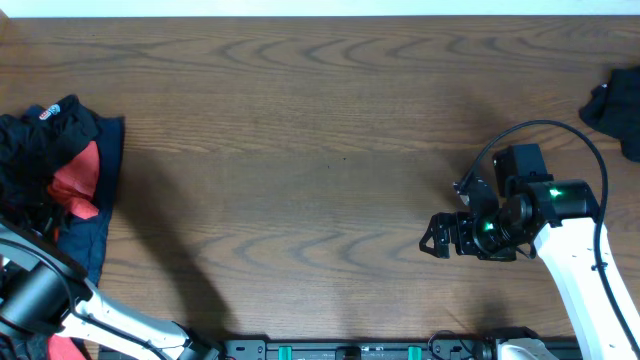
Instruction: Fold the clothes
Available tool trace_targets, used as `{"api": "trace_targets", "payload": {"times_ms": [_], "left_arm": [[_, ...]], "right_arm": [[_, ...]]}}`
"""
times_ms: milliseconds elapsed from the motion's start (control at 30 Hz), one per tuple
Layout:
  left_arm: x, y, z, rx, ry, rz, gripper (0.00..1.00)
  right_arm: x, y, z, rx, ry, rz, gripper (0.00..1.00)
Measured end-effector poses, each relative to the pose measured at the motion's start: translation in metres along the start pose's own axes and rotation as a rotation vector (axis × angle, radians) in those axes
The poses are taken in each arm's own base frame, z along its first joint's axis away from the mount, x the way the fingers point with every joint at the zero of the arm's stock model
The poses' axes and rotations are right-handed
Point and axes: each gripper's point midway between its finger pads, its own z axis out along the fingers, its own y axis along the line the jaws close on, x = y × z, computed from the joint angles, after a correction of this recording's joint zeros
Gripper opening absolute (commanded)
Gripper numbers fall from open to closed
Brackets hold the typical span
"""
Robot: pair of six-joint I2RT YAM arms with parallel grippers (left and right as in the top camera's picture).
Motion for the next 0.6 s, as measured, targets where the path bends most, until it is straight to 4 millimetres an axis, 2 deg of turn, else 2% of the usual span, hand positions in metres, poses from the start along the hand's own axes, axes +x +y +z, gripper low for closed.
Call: {"api": "trace_targets", "payload": {"times_ms": [167,333,500,567,600], "left_arm": [[-0.006,0.010,0.001,0.004,-0.001,-0.030,0.94],[-0.010,0.020,0.002,0.007,0.001,-0.061,0.71],[-0.011,0.022,0.002,0.008,0.001,-0.064,0.70],[-0.011,0.022,0.002,0.013,0.004,-0.067,0.54],[-0.011,0.021,0.002,0.015,0.004,-0.066,0.43]], "right_arm": [[0.000,0.000,0.000,-0.002,0.000,0.000,0.99],[-0.001,0.000,0.000,-0.002,-0.004,-0.002,0.99],[-0.003,0.001,0.000,-0.003,-0.010,-0.004,0.99],[-0.003,0.001,0.000,-0.003,-0.011,-0.004,0.99],[-0.003,0.001,0.000,-0.003,-0.011,-0.004,0.99]]}}
